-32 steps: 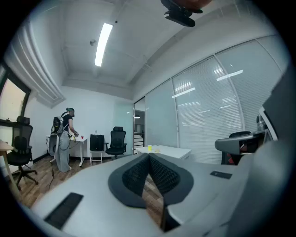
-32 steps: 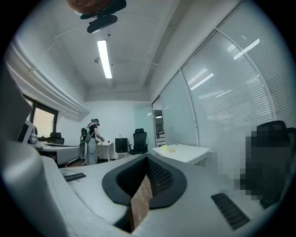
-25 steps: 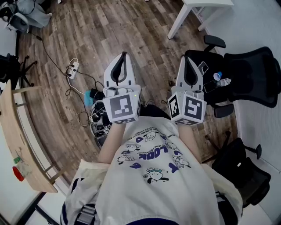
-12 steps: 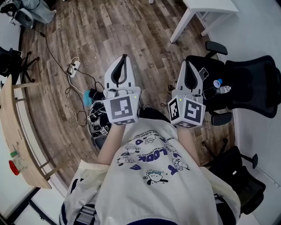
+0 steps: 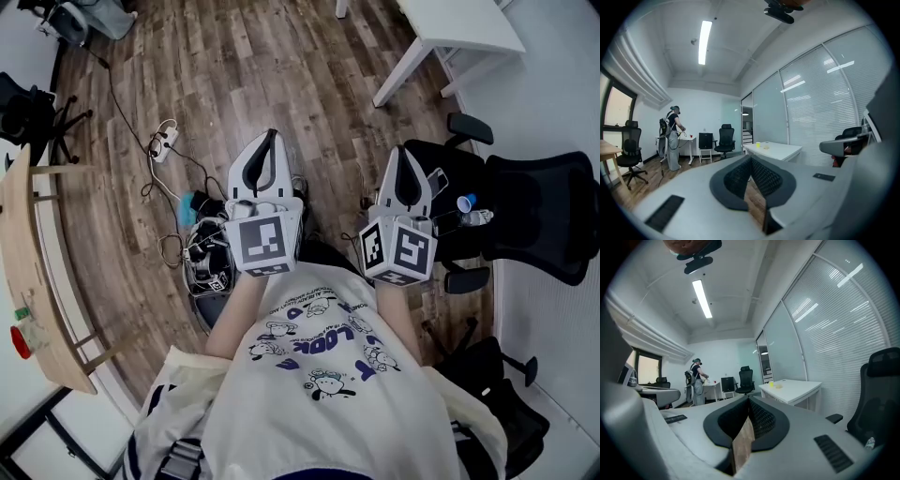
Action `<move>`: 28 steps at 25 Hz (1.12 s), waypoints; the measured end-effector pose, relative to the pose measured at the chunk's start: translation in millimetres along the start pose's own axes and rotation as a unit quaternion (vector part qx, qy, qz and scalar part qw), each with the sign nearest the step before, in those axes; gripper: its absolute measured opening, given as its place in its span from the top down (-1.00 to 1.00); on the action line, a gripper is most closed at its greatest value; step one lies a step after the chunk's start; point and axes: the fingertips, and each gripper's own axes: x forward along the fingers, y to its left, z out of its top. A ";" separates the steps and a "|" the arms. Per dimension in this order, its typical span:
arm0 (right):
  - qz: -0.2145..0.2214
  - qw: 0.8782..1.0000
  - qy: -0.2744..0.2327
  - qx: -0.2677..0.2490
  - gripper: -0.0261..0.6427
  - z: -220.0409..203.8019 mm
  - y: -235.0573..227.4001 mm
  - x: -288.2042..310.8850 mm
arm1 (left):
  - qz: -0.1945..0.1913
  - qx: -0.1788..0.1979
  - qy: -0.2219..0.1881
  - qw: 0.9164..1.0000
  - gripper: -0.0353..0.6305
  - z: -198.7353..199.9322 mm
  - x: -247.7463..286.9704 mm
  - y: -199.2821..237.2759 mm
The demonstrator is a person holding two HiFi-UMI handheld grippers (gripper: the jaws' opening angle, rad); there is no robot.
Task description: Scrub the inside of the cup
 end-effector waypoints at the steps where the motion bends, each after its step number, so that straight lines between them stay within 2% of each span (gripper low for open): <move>1: 0.002 1.000 0.002 -0.001 0.93 -0.9 1.0 5.3 | 0.001 -0.001 0.001 1.000 0.82 -0.6 3.9 1.8; 10: 0.000 1.000 0.003 -0.020 0.93 1.3 7.2 71.7 | -0.007 -0.010 0.000 1.000 0.82 2.2 71.9 24.2; 19: -0.024 0.999 0.000 -0.025 0.93 12.8 18.5 165.8 | -0.037 -0.010 -0.004 0.999 0.82 20.2 164.8 61.3; 28: -0.038 0.999 -0.008 -0.020 0.93 21.2 27.7 233.7 | -0.043 -0.012 -0.009 0.999 0.82 30.5 228.9 94.9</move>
